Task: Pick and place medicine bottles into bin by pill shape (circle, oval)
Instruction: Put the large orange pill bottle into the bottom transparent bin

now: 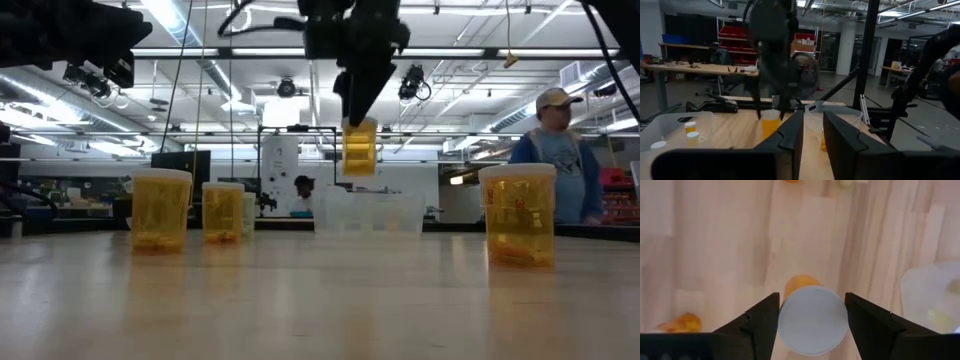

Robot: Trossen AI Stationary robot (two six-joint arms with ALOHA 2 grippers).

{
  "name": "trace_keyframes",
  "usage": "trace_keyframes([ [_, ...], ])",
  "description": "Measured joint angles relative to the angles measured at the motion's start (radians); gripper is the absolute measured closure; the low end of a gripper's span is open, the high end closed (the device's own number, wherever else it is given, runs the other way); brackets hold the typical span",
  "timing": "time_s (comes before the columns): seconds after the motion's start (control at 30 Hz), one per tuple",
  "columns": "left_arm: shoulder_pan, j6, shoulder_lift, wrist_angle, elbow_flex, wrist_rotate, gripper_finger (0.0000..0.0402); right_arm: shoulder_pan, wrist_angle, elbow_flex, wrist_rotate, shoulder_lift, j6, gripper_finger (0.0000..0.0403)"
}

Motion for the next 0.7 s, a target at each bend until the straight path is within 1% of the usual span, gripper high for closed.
trace_keyframes([
  [0.13, 0.0, 0.0, 0.0, 0.0, 0.0, 0.0, 0.0315, 0.038, -0.005, 0.0, 0.0, -0.042, 0.035, 0.0178],
  [0.4, 0.0, 0.0, 0.0, 0.0, 0.0, 0.0, 0.0323, 0.113, -0.01, 0.0, 0.0, -0.105, 0.09, 0.0178],
  [0.7, 0.0, 0.0, 0.0, 0.0, 0.0, 0.0, 0.0315, 0.162, -0.044, 0.0, 0.005, -0.144, 0.14, 0.0178],
])
